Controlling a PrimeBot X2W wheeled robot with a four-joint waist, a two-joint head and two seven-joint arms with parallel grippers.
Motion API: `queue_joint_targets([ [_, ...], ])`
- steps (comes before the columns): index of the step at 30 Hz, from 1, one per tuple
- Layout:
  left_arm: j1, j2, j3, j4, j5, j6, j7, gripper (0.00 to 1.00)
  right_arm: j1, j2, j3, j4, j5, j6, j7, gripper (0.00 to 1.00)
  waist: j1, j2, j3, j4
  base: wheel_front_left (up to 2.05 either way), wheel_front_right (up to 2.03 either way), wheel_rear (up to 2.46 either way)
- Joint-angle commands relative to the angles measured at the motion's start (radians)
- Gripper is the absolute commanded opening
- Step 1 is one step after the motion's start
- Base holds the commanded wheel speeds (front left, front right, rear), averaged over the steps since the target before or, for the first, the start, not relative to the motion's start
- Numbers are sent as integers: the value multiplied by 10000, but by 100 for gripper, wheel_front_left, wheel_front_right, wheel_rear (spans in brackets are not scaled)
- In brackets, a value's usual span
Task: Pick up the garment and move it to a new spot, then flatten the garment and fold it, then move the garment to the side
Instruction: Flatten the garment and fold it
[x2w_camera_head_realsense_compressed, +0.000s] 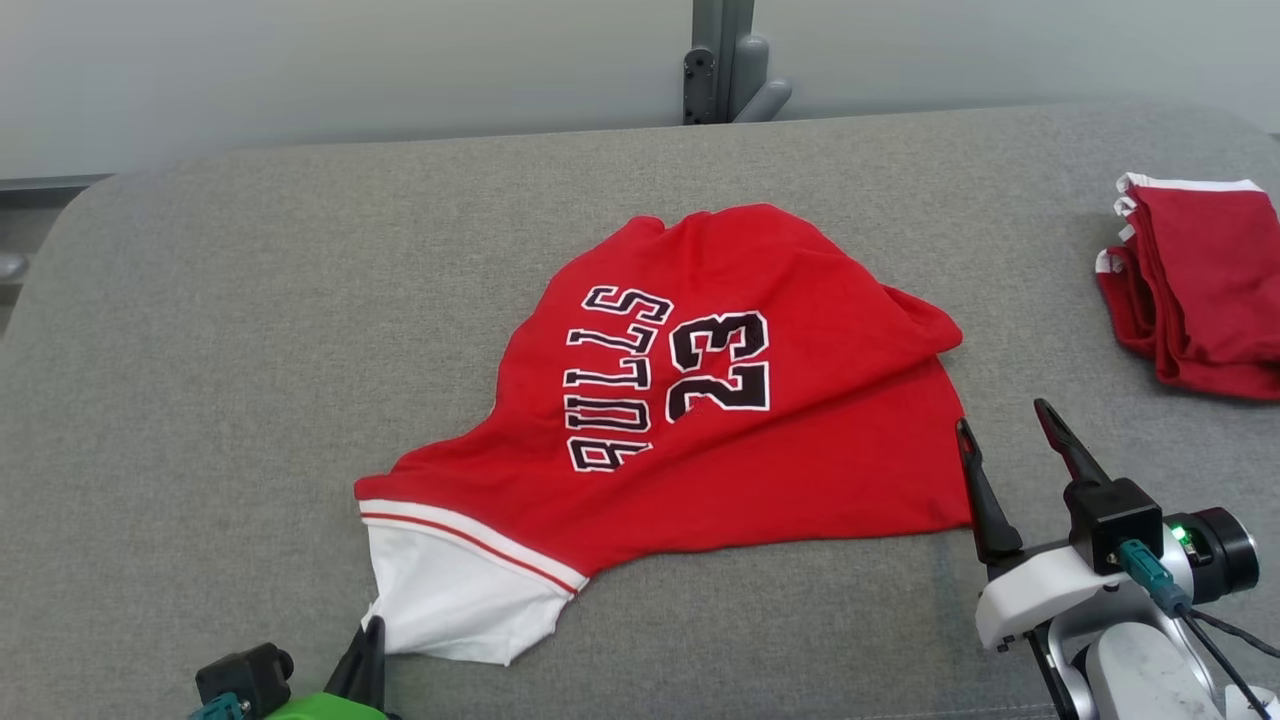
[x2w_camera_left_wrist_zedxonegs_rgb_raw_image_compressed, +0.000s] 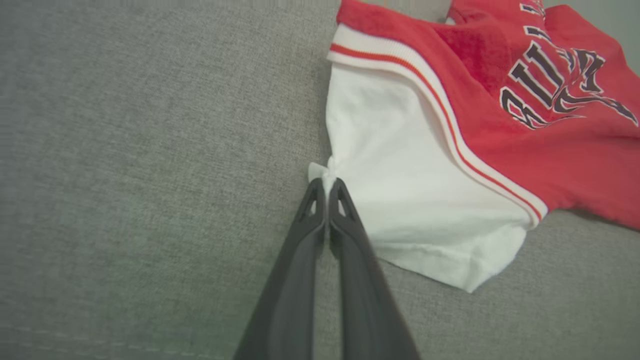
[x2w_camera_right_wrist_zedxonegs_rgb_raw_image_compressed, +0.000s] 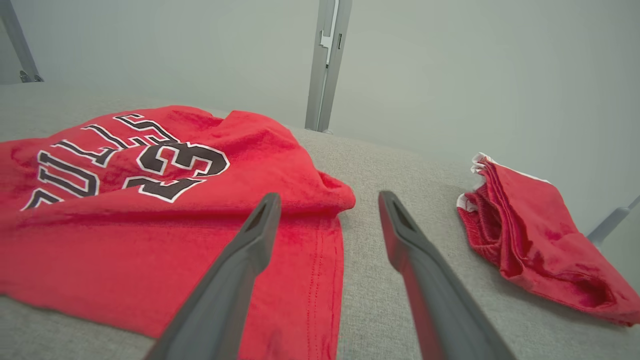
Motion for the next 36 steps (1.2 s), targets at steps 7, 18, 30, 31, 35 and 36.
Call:
queue_joint_targets([
  [7, -510, 104, 236, -547, 469, 440, -786, 100, -136, -53, -1, -29, 36, -16, -28, 100, 0, 111, 27, -111, 0, 0, 0],
  [18, -1216, 187, 140, -223, 670, 228, -673, 100, -99, -14, -105, -146, -30, -16, -30, 100, 0, 111, 105, -402, 0, 0, 0],
  [30, -3019, -71, 88, 2408, 158, -384, -21, 37, -341, -81, 32, -159, -5, -16, -28, 100, 0, 111, 457, -769, 0, 0, 0],
  [31, -3129, -80, 34, 2555, 189, -484, -43, 1, -332, -85, 19, -167, -11, -16, -28, 100, 0, 111, 479, -781, 0, 0, 0],
  [35, -3609, -132, -134, 2952, 354, -754, -410, 0, -381, -85, 14, -198, -18, -16, -28, 100, 0, 111, 584, -826, 0, 0, 0],
  [36, -3745, -147, -140, 3013, 396, -787, -542, 0, -395, -89, 5, -205, -16, -16, -28, 100, 0, 111, 619, -829, 0, 0, 0],
])
